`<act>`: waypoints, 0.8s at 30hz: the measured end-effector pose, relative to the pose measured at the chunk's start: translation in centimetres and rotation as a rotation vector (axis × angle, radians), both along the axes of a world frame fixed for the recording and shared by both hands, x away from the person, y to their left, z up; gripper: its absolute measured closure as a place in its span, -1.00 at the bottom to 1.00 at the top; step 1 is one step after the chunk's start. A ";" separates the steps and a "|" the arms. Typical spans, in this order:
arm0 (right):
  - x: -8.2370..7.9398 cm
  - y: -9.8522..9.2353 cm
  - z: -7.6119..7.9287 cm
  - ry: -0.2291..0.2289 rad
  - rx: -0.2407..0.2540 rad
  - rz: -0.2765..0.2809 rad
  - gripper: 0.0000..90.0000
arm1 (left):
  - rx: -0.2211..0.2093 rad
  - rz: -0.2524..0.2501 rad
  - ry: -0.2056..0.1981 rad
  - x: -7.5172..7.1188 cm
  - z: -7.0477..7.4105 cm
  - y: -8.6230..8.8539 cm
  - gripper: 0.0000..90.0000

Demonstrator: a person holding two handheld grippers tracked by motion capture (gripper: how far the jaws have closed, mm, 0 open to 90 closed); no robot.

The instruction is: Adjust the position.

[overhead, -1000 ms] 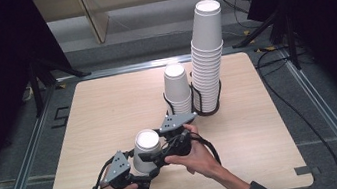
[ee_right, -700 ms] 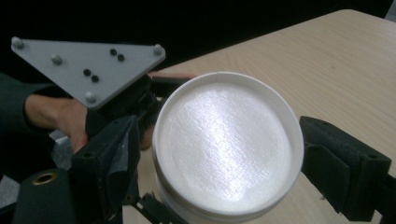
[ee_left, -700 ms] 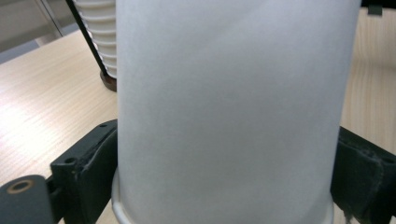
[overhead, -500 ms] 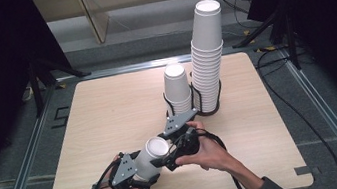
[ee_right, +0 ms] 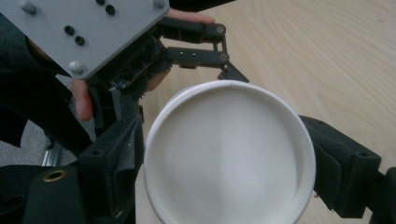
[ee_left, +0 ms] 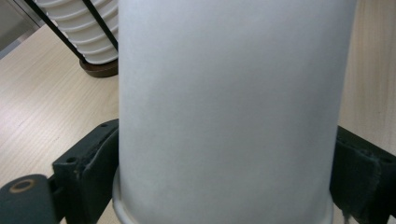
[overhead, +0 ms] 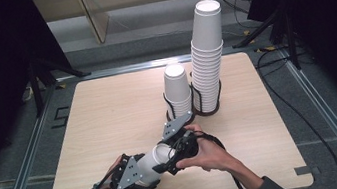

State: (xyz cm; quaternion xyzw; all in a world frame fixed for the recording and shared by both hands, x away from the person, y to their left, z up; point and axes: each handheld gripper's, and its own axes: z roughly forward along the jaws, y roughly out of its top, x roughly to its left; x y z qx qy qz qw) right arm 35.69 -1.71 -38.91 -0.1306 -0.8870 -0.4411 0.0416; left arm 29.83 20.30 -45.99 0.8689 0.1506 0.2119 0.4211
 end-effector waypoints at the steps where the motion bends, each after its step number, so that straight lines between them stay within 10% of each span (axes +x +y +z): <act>1: 0.0 0.0 -0.1 0.004 0.001 0.000 -0.53 | 0.032 -0.006 -0.016 0.1 0.1 0.1 -0.82; 7: 0.2 0.0 -0.1 0.007 0.005 0.000 -0.48 | -0.020 -0.003 -0.015 0.2 -0.1 0.1 -0.85; 14: 0.4 -0.9 1.0 0.048 0.068 -0.045 -0.46 | -0.209 -0.011 -0.048 0.4 0.0 0.9 -0.93; 24: 1.0 -2.3 2.2 0.074 0.184 -0.059 -0.46 | -0.343 -0.001 -0.103 0.3 0.7 1.9 -0.94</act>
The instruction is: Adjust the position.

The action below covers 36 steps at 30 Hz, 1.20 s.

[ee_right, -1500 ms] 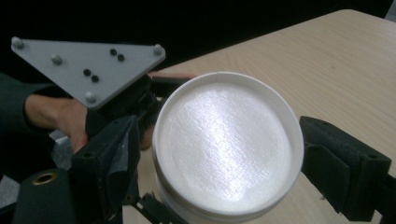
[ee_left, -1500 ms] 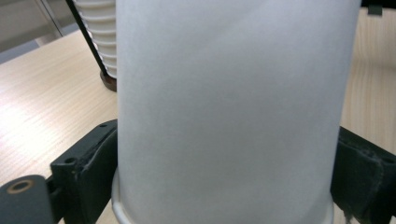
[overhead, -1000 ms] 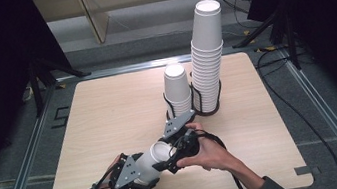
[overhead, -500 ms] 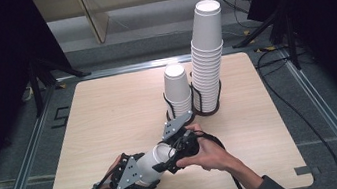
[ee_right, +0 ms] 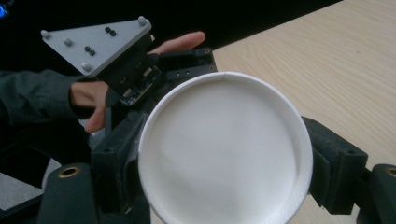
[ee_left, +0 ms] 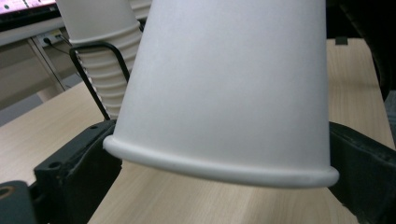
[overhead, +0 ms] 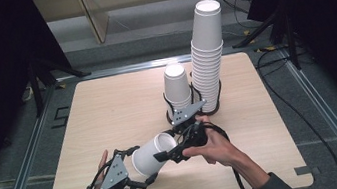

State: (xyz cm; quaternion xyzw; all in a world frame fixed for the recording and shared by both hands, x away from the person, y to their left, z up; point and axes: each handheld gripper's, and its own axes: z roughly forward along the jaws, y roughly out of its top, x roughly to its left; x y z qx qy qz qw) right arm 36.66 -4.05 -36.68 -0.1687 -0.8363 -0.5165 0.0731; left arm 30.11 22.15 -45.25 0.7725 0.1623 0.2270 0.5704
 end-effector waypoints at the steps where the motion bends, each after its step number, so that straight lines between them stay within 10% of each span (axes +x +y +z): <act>1: 0.0 -0.1 0.0 0.021 0.016 -0.007 -0.46 | -0.012 0.005 -0.006 0.0 0.0 0.0 -0.94; 22: 0.3 -0.2 0.0 0.070 0.091 0.008 -0.46 | -0.092 -0.008 -0.043 -0.3 0.3 -0.2 -0.93; 32: 0.7 -0.5 -0.3 0.097 0.090 0.008 -0.48 | -0.067 -0.015 0.002 -0.2 0.6 0.1 -0.80; 36: 0.4 -0.4 0.0 0.027 0.022 0.019 -0.51 | -0.022 -0.029 0.032 -0.1 0.7 0.1 -0.77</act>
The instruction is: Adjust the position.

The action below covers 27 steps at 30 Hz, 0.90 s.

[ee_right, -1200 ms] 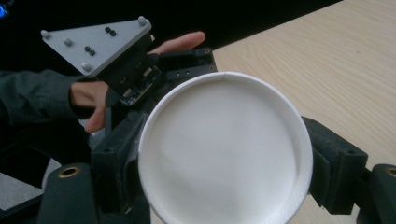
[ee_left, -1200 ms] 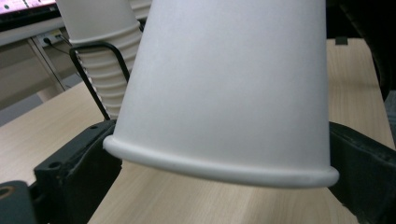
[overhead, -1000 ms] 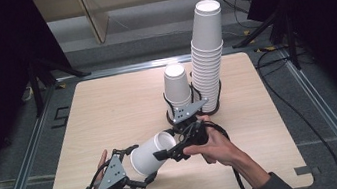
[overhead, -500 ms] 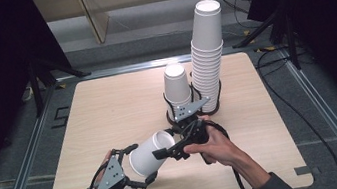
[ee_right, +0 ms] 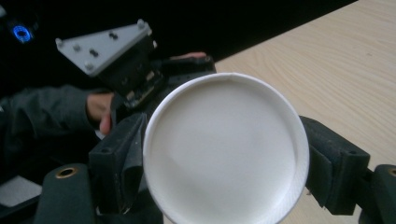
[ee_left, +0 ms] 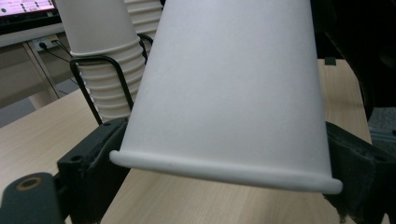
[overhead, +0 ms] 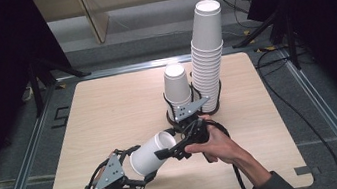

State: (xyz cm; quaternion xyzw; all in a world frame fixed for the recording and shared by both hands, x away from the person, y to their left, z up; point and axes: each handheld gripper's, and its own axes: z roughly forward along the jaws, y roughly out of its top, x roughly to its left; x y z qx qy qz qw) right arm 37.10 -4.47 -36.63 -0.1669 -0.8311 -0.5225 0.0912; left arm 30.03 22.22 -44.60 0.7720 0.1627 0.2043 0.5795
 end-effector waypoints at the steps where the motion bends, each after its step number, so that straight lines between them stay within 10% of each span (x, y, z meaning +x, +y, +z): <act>1: -0.1 0.0 0.1 -0.029 -0.025 0.001 -0.55 | 0.016 -0.002 -0.001 0.0 -0.1 -0.1 -0.76; 16: -3.3 1.6 1.7 -0.341 -0.451 0.094 -0.60 | 0.199 -0.037 0.061 0.0 -0.6 -1.0 -0.74; 27: -3.5 3.1 0.4 -0.481 -0.596 0.191 -0.61 | 0.308 -0.055 0.092 -0.2 -0.6 -1.5 -0.74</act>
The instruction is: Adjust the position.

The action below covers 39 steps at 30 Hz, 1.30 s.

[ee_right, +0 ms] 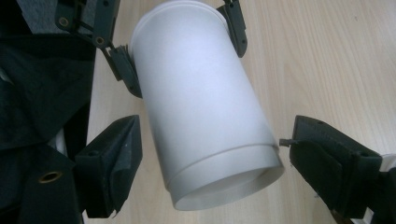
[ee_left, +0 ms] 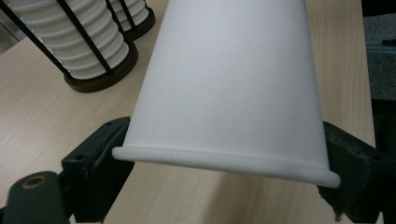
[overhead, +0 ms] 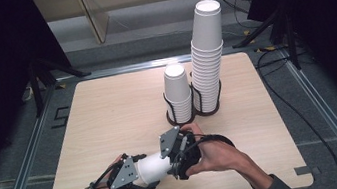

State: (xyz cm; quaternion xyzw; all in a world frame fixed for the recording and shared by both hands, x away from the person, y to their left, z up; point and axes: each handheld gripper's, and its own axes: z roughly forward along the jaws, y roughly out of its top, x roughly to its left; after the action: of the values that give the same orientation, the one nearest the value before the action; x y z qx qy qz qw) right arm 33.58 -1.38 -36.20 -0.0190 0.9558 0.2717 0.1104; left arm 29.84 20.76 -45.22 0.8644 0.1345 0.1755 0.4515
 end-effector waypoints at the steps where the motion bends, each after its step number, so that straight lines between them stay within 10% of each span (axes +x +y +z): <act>1: -0.1 0.2 -0.3 -0.014 -0.032 0.004 -0.61 | 0.005 -0.002 0.002 -0.1 0.0 -0.1 -0.74; 30: -0.3 2.2 -3.9 -0.009 -0.203 0.134 -0.47 | 0.058 -0.088 -0.022 -0.7 0.8 -0.4 -0.74; 36: -0.2 1.8 -3.6 -0.002 -0.200 0.124 -0.49 | -0.025 -0.078 -0.027 -0.5 0.6 -0.1 -0.86; 38: -0.2 1.0 -3.2 0.048 -0.169 0.058 -0.48 | -0.115 -0.080 -0.016 -0.1 0.4 0.4 -0.87; 39: 0.4 1.0 -3.1 0.017 -0.134 0.119 -0.49 | -0.142 -0.062 -0.016 -0.2 0.5 0.5 -0.87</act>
State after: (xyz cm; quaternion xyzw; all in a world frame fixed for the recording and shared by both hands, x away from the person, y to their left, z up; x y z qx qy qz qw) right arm 33.97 -0.43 -39.25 -0.0809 0.9699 0.2135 0.0844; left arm 29.67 21.27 -44.75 0.8327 0.1162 0.1582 0.5178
